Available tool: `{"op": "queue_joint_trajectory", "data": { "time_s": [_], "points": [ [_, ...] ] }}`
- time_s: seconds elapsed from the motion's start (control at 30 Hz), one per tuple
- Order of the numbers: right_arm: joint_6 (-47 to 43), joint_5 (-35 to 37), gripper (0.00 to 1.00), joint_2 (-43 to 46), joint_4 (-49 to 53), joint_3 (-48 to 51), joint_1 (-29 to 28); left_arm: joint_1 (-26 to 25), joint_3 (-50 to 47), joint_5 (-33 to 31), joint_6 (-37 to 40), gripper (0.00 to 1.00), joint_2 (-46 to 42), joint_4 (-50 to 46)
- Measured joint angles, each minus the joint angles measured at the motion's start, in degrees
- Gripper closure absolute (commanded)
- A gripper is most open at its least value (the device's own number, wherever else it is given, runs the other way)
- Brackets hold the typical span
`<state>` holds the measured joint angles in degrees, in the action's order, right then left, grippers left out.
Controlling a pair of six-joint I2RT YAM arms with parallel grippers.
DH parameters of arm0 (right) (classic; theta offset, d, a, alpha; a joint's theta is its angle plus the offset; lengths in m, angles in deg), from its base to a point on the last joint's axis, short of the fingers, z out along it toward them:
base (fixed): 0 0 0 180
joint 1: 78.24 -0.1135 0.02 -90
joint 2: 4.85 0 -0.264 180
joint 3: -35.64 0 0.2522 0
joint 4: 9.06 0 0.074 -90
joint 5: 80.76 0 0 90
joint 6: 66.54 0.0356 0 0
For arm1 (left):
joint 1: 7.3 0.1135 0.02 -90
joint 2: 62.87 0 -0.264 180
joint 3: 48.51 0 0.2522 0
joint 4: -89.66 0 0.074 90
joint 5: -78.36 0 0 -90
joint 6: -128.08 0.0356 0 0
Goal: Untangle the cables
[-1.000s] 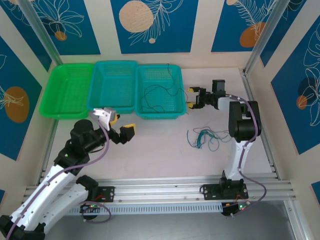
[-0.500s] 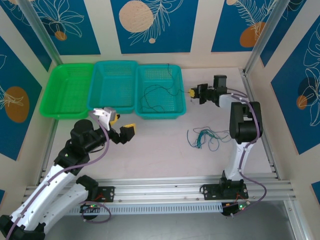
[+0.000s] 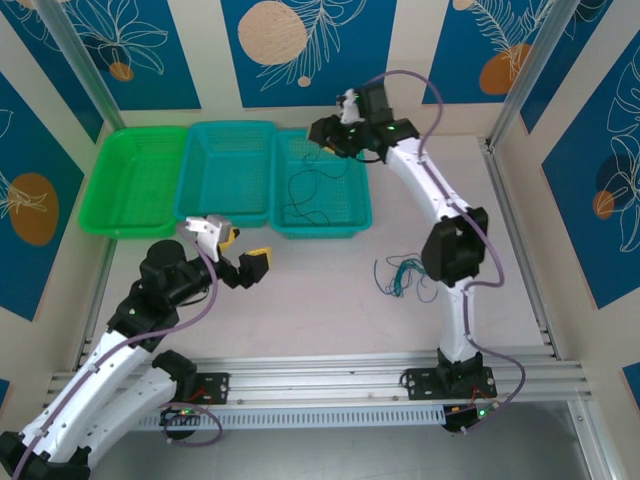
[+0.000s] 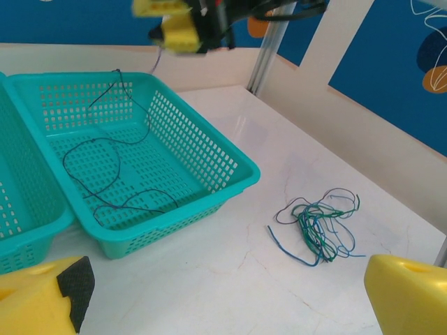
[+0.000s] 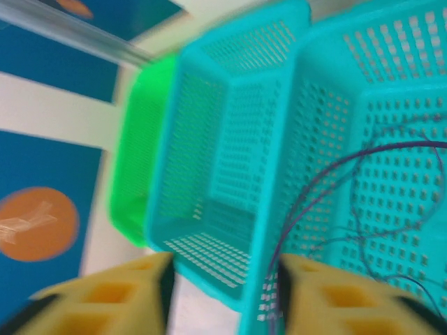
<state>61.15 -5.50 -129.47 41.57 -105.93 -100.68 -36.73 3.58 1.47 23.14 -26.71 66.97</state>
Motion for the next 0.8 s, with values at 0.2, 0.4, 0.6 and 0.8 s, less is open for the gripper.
{"op": "queue_joint_trajectory", "data": {
  "time_s": [0.2,0.4,0.6,0.8],
  "points": [
    [-5.03,4.59,0.08,3.69,6.43,9.7,1.25,-0.02,0.02,2.84,-0.39,0.0,1.57,0.42],
    [-0.7,10.05,0.13,36.92,-3.19,47.23,9.99,-2.34,0.02,5.2,-2.78,0.01,5.46,2.6],
    [7.37,17.33,0.18,66.9,-3.98,74.14,18.47,-10.51,0.02,4.28,-4.22,0.0,5.84,5.46],
    [10.58,19.17,0.08,63.89,2.75,83.49,22.82,-21.92,2.21,0.44,-4.46,0.02,14.86,8.13]
  ]
}}
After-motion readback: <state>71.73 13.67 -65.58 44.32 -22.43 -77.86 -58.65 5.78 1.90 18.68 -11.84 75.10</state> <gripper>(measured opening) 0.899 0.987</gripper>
